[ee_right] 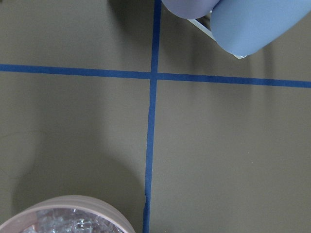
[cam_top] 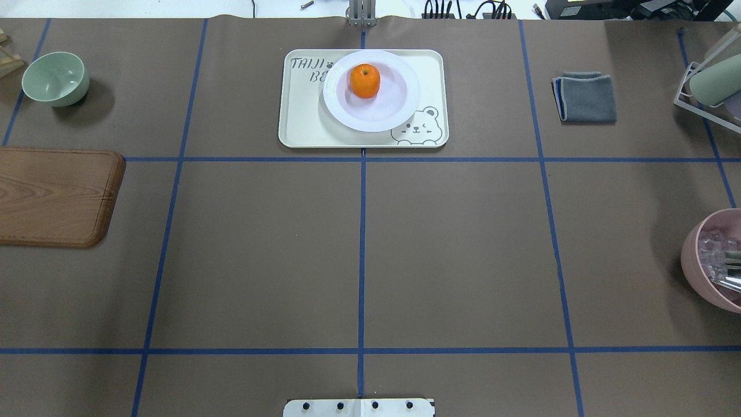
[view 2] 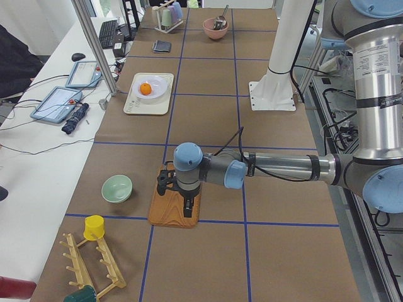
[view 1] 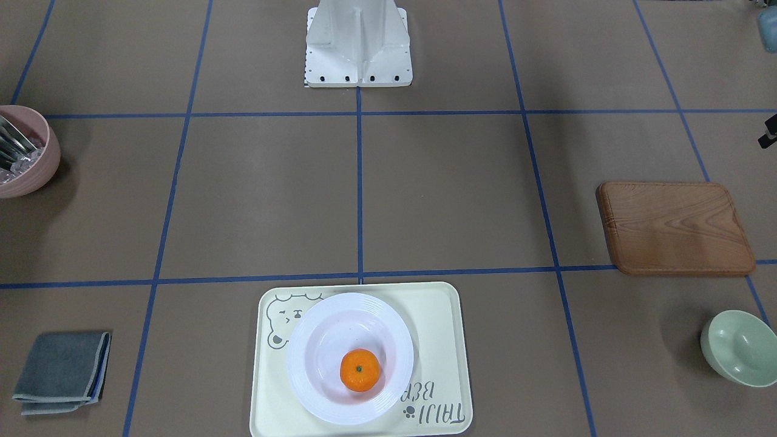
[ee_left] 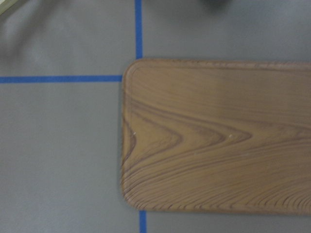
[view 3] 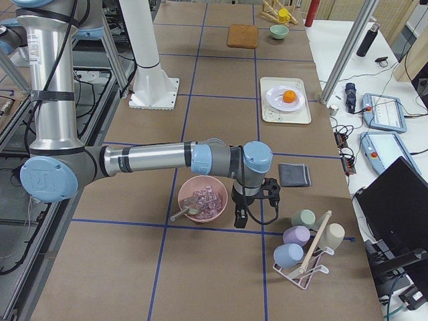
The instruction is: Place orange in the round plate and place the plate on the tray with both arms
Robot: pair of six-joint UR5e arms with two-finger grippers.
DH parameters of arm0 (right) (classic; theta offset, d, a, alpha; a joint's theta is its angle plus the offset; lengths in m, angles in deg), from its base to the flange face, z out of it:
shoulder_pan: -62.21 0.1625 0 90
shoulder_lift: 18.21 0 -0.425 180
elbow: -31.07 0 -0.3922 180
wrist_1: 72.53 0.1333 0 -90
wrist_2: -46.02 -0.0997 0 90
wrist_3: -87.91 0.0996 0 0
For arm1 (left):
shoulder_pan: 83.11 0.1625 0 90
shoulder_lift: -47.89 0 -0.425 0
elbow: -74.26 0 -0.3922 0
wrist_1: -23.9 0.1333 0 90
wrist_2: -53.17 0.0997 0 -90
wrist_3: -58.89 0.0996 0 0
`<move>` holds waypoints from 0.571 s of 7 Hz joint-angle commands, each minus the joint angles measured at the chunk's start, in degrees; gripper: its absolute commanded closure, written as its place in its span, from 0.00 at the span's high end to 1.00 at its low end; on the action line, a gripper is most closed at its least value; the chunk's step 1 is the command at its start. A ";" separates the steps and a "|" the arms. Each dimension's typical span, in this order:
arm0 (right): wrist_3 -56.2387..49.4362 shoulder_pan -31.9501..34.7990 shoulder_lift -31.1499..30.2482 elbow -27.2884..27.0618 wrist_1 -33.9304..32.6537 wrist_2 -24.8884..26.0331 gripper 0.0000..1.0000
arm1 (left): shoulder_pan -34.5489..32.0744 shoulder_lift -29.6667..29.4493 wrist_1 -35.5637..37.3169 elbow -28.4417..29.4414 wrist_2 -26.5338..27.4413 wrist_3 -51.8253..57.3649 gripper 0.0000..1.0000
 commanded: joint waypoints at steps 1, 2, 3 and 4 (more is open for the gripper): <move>-0.03 0.14 -0.33 -0.19 0.53 -1.87 1.00 | -4.05 -4.09 11.78 0.41 2.22 9.20 0.99; 0.14 0.05 -0.33 -0.19 0.54 -2.06 1.00 | -4.15 -5.60 11.91 2.85 2.67 9.48 0.99; 0.14 0.05 -0.33 -0.10 0.54 -2.06 1.00 | -4.15 -6.14 11.56 3.83 2.42 9.48 0.99; 0.23 0.14 -0.33 -0.01 0.54 -2.06 1.00 | -4.15 -6.67 11.64 3.75 2.33 9.31 0.99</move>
